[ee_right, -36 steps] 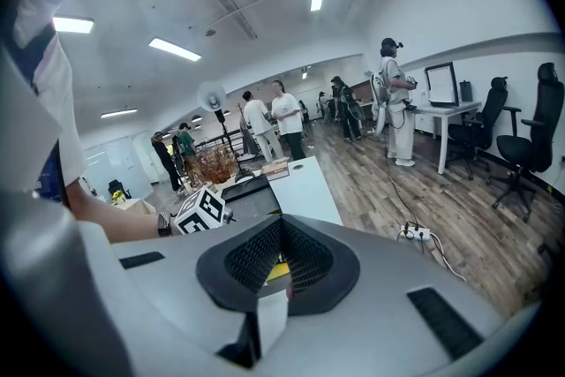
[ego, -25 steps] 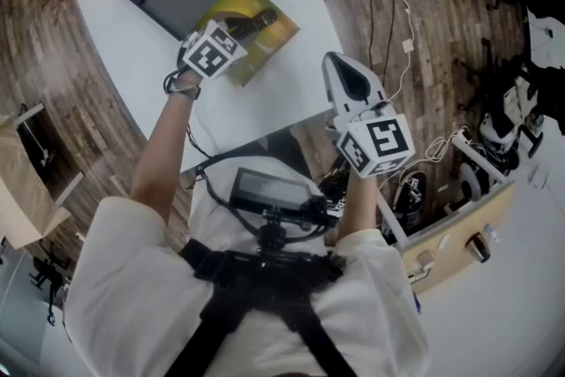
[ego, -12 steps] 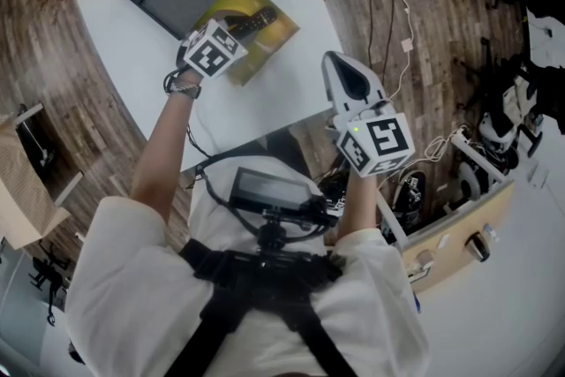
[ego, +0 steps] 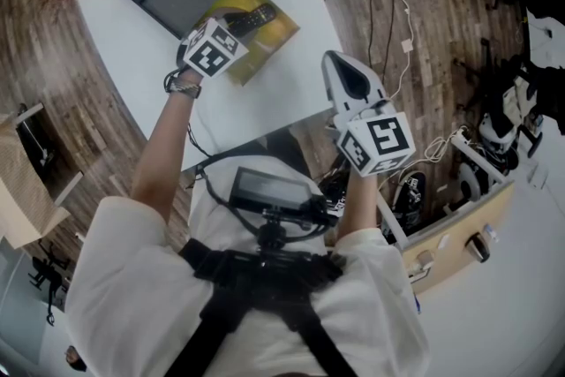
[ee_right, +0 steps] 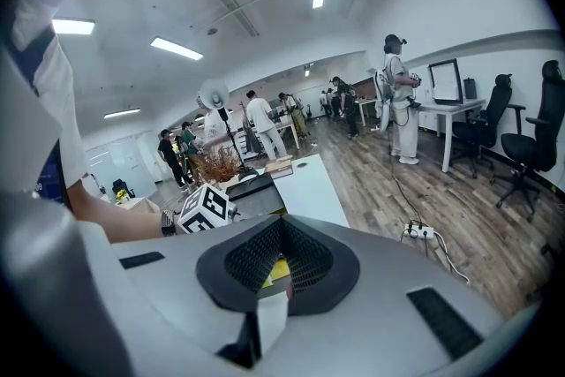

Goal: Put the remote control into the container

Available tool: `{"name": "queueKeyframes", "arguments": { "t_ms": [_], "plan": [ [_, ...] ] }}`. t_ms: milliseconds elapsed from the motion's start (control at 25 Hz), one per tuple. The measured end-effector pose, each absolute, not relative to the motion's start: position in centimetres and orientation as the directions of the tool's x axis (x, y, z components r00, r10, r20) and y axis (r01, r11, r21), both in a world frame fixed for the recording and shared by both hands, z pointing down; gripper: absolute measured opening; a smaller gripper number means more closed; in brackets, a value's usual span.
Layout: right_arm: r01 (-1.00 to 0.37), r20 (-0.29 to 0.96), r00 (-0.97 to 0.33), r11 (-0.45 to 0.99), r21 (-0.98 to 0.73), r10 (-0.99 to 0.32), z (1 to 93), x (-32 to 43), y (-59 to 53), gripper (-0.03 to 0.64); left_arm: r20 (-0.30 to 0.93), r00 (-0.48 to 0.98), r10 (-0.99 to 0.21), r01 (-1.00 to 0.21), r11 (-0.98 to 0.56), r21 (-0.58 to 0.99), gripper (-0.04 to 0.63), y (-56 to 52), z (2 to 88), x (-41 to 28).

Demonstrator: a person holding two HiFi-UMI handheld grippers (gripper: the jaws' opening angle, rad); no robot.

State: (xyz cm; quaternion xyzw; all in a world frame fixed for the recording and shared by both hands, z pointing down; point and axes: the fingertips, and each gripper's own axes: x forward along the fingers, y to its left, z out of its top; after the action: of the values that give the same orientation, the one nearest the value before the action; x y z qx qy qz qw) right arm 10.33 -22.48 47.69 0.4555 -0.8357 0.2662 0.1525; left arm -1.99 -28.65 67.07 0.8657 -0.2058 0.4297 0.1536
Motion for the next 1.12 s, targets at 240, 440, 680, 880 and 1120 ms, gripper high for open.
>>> {"name": "queueKeyframes", "arguments": {
  "t_ms": [240,440,680,880,1120],
  "plan": [
    [-0.843,0.489,-0.538,0.45,-0.295,-0.686,47.2,10.1,-22.6,0.003,0.795,0.556,-0.242,-0.493,-0.866,0.081,0.14,-29.0,66.2,-2.2],
    [-0.833,0.477,-0.552,0.469,-0.292,-0.684,46.9,9.7,-22.6,0.003,0.794,0.545,-0.268,-0.505,-0.862,0.056,0.138,-29.0,65.7,-2.8],
    [-0.821,0.46,-0.57,0.495,-0.283,-0.681,46.0,9.2,-22.4,0.003,0.779,0.541,-0.316,-0.52,-0.854,0.015,0.137,-29.1,64.0,-3.4],
    [-0.806,0.438,-0.589,0.526,-0.27,-0.679,45.1,8.8,-22.1,0.004,0.767,0.532,-0.359,-0.555,-0.832,-0.005,0.136,-28.8,62.8,-4.3],
    [-0.794,0.409,-0.607,0.547,-0.265,-0.682,43.6,8.8,-20.6,0.003,0.735,0.537,-0.415,-0.589,-0.808,-0.025,0.106,-27.2,60.2,-4.5]
  ]
}}
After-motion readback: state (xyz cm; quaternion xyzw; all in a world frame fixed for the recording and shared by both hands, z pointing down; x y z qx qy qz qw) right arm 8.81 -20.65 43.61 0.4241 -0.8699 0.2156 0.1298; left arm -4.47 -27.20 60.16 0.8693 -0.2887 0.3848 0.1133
